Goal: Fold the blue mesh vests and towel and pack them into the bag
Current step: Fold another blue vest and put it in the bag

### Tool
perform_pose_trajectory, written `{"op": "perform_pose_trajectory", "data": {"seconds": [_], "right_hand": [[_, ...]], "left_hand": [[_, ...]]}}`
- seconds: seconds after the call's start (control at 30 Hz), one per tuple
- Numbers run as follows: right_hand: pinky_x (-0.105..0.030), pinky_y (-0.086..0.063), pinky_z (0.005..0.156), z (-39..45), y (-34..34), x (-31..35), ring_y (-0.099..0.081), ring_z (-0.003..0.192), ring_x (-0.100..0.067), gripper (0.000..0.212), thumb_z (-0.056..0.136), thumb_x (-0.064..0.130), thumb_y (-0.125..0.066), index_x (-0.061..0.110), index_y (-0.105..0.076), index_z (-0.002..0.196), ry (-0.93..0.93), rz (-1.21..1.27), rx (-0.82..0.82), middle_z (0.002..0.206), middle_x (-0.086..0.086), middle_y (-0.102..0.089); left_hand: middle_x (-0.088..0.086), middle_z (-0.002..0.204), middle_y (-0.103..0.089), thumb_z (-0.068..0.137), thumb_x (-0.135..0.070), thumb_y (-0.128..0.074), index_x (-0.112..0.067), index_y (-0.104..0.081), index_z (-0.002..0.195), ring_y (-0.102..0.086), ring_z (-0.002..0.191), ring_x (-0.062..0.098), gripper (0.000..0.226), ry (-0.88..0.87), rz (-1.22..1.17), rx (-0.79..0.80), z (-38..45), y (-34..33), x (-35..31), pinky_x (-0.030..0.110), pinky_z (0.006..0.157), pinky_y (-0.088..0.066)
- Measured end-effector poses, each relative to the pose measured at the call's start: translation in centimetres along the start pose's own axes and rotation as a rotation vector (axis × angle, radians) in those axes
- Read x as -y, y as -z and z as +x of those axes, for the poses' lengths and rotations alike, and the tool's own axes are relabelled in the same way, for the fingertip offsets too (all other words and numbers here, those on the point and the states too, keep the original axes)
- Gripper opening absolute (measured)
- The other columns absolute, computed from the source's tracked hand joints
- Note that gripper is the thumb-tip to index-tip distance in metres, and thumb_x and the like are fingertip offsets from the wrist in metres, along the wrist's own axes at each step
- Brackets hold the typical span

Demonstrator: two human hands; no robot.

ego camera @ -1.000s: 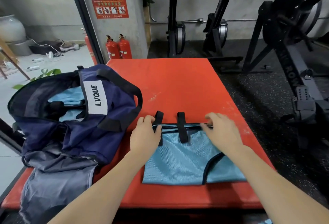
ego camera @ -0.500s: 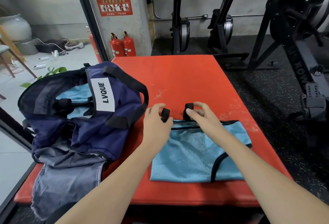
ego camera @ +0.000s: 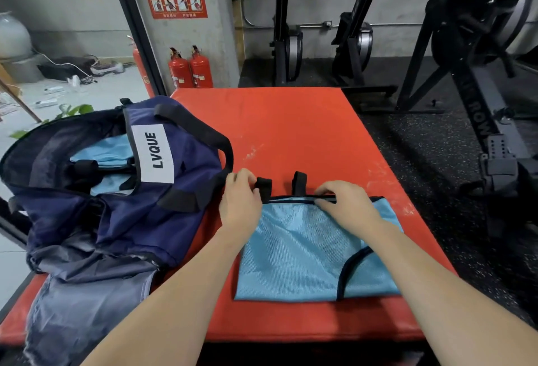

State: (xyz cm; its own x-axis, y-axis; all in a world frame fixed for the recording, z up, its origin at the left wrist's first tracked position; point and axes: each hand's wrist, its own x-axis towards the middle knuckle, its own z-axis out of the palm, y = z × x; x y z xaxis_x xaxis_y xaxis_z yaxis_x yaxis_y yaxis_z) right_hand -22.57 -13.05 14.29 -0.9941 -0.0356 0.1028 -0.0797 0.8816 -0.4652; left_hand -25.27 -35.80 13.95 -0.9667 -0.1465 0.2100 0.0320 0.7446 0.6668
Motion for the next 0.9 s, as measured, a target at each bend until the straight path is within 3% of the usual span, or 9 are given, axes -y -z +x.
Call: {"op": "perform_pose_trajectory", "data": {"seconds": [0.1,0.23,0.37,0.5,0.6,0.73,0.9], "right_hand": [[-0.045,-0.049,0.092,0.4,0.4,-1.2,-0.063,0.096,-0.014,0.011,0.088,0.046,-0.07,0.036,-0.07,0.093,-0.053,0.037,-0.043,0.096,0.016,-0.07],[-0.038,-0.045,0.102,0.3,0.9,-1.4,-0.058,0.109,-0.009,0.041,0.078,0.053,-0.077,0.034,-0.067,0.113,-0.064,0.17,0.033,0.113,0.016,-0.066],[-0.049,-0.04,0.104,0.3,1.2,-2.2,-0.059,0.11,-0.015,0.024,0.085,0.05,-0.072,0.037,-0.068,0.104,-0.079,-0.022,0.008,0.113,0.014,-0.067],[-0.049,-0.043,0.097,0.1,1.6,-3.3,-0.062,0.1,-0.015,0.01,0.092,0.048,-0.064,0.04,-0.069,0.092,-0.122,-0.074,-0.014,0.101,0.017,-0.069],[-0.052,-0.044,0.098,-0.1,2.2,-4.8,-0.062,0.101,-0.014,0.008,0.094,0.044,-0.062,0.042,-0.07,0.092,-0.114,-0.031,0.011,0.102,0.018,-0.069],[-0.052,-0.043,0.099,-0.7,3.0,-6.7,-0.062,0.107,-0.019,0.012,0.094,0.042,-0.062,0.041,-0.073,0.098,-0.146,-0.052,0.016,0.108,0.015,-0.07],[-0.045,-0.047,0.096,-1.7,4.1,-7.1,-0.063,0.1,-0.018,0.007,0.088,0.038,-0.07,0.039,-0.077,0.09,-0.178,-0.044,0.021,0.101,0.011,-0.072]], "left_hand": [[-0.005,0.108,-0.05,0.09,-0.006,-0.053,-0.021,-0.062,0.093,-0.057,0.088,0.02,0.017,0.007,0.005,-0.012,0.0,0.1,0.1,0.03,0.068,-0.039],[-0.009,0.104,-0.053,0.088,-0.007,-0.052,-0.022,-0.061,0.092,-0.055,0.083,0.017,0.017,-0.251,0.018,-0.108,-0.6,0.3,-0.8,0.031,0.068,-0.041],[-0.008,0.097,-0.059,0.089,-0.019,-0.052,-0.026,-0.065,0.096,-0.06,0.08,0.019,0.016,-0.491,0.154,0.171,-2.2,-0.5,-1.4,0.034,0.071,-0.049],[-0.006,0.112,-0.054,0.096,-0.029,-0.05,-0.025,-0.066,0.115,-0.057,0.1,0.018,0.025,-0.431,0.301,0.303,-2.7,-1.1,-1.0,0.033,0.085,-0.045],[-0.003,0.109,-0.053,0.097,-0.03,-0.048,-0.023,-0.066,0.114,-0.056,0.099,0.02,0.025,-0.403,0.33,0.276,-2.9,-1.0,-1.1,0.033,0.081,-0.045],[0.002,0.107,-0.053,0.097,-0.034,-0.046,-0.022,-0.061,0.109,-0.059,0.093,0.026,0.023,-0.228,0.416,0.245,-3.2,0.0,-1.8,0.035,0.073,-0.046],[0.003,0.112,-0.054,0.097,-0.043,-0.046,-0.022,-0.058,0.115,-0.05,0.108,0.025,0.031,-0.205,0.463,0.242,-2.7,-0.5,-1.5,0.038,0.084,-0.046]]}}
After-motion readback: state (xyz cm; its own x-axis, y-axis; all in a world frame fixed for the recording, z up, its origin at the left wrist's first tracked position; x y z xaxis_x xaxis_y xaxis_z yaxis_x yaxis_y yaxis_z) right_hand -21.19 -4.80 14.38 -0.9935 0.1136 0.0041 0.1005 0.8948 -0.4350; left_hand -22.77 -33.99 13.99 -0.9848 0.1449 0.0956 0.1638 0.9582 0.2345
